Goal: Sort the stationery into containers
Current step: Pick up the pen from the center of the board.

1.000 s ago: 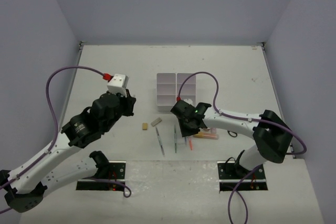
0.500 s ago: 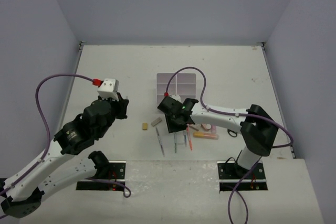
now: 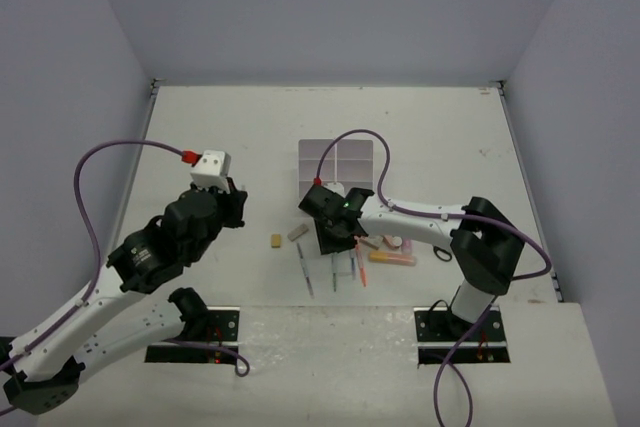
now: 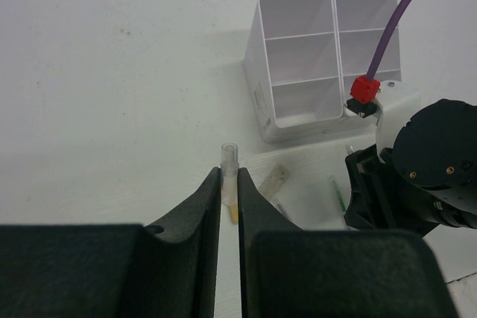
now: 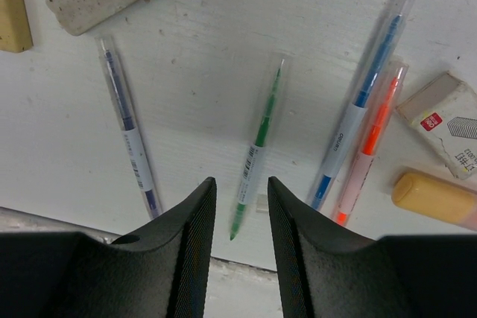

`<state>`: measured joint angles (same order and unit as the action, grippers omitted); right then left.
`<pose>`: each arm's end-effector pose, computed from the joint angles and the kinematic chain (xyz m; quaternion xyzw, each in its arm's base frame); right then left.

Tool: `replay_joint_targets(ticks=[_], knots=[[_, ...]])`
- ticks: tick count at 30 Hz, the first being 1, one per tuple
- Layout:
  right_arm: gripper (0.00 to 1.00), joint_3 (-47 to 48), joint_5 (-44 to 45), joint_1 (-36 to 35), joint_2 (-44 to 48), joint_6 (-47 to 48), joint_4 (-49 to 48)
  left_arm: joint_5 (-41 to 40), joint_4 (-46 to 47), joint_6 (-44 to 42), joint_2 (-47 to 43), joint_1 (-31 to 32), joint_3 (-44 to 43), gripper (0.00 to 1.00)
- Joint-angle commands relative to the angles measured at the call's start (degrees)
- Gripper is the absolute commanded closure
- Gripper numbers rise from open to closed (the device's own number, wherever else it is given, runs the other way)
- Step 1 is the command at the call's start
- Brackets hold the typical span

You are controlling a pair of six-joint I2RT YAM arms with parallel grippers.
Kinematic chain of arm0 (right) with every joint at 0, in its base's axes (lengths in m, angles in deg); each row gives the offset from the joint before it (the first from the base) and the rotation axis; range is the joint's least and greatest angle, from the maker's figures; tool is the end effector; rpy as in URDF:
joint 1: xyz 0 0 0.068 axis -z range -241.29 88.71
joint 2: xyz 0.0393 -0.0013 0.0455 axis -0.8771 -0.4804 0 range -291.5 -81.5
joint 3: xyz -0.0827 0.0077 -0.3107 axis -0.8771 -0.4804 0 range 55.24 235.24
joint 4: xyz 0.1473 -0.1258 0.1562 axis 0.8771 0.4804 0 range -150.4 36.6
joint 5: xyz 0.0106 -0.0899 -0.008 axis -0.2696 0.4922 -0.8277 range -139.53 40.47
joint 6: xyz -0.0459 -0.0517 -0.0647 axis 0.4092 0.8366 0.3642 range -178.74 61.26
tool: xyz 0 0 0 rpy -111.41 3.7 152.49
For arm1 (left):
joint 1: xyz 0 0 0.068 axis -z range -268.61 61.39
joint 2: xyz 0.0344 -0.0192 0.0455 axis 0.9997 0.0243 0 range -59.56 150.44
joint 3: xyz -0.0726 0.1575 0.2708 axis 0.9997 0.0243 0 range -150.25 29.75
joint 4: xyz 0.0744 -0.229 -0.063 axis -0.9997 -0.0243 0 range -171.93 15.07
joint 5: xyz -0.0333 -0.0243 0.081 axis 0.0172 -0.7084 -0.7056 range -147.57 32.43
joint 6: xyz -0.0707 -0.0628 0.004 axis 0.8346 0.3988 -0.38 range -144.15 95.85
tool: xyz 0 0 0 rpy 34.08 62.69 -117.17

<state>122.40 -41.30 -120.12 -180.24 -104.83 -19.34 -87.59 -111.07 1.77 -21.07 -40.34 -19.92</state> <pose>0.1885 0.2878 0.2024 -0.0987 0.9811 0.0762 0.1480 0.1145 -0.0638 0.3503 0.0212 0.8260 -0.1389 0.5459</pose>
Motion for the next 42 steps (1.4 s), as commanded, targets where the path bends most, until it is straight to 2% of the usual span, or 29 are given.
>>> replay_joint_targets(ticks=[1,6,10,12,18,23,28,35,38,42], knots=[[0.61,0.7,0.6,-0.2,1.9,-1.5,-2.1,-0.5,1.2,-0.2,-0.9,-0.3,0.8,1.00],[0.51,2.1,1.6,0.0,5.7,12.0,-1.1,-1.7,1.3,-0.2,-2.1,-0.3,1.0,1.00],[0.44,4.2,-1.8,-0.1,8.1,30.6,3.6,-2.8,1.4,-0.1,-3.3,-0.4,0.9,1.00],[0.43,4.1,-0.6,0.0,11.3,40.3,4.5,-4.1,1.4,0.2,-4.3,-0.3,0.8,1.00],[0.42,-5.3,-1.7,0.0,19.7,66.8,-3.4,-5.9,1.5,1.0,-7.3,-0.4,0.9,1.00],[0.44,-10.6,-9.8,0.0,23.0,85.6,-9.5,-6.0,1.2,0.9,-6.9,-0.3,0.6,1.00],[0.46,-14.3,-13.4,0.1,21.8,100.1,-12.3,-6.7,1.2,0.8,-7.3,-0.4,0.7,1.00],[0.48,-12.9,-19.2,1.4,17.5,116.9,-13.0,-7.0,1.4,0.6,-7.1,-1.1,0.7,1.00],[0.49,-13.5,-19.2,1.4,15.5,125.3,-12.7,-7.1,1.4,0.5,-7.2,-1.2,0.7,1.00],[0.51,-13.5,-18.5,1.4,13.6,131.8,-11.9,-6.8,1.7,0.2,-7.4,-1.7,0.8,1.00]])
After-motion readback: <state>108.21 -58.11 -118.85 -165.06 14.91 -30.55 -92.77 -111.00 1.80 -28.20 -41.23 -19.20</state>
